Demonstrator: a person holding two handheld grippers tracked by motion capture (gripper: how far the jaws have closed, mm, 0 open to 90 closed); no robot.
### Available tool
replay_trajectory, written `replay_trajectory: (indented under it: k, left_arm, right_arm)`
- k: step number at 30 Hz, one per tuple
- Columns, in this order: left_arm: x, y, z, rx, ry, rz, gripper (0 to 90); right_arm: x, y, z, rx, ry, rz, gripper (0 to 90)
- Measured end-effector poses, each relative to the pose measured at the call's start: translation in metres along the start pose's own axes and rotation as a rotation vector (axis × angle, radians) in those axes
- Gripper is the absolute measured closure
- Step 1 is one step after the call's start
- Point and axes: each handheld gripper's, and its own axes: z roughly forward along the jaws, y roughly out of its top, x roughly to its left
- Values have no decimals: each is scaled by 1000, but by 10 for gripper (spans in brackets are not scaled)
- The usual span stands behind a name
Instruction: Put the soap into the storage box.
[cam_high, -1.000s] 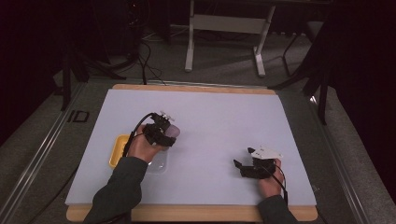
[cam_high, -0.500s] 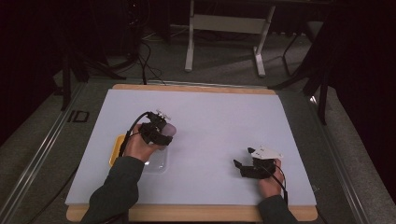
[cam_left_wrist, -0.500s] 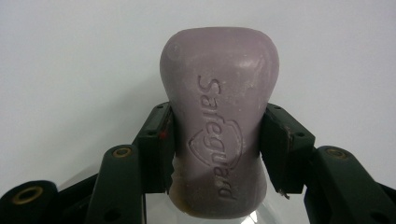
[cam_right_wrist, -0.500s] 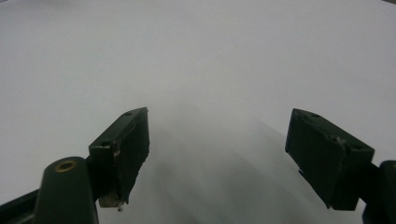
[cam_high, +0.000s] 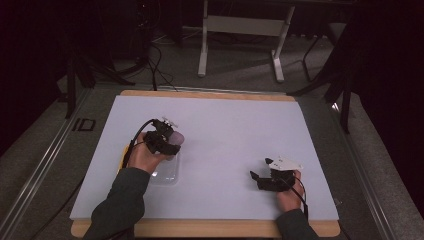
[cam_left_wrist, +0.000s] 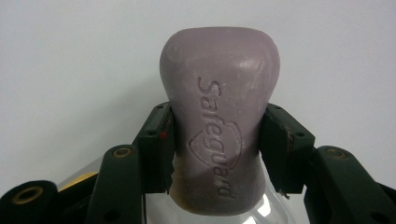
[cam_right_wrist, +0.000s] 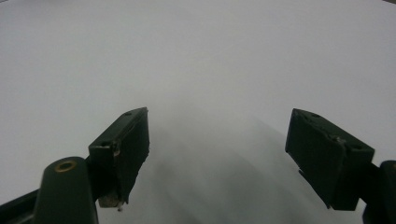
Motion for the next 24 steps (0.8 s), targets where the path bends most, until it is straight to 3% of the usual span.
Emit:
replay_trajectory:
  k: [24]
  left_arm:
    - [17, -17, -10, 12, 27, -47, 496]
  right_arm:
    - [0, 0, 0, -2, -2, -2, 210]
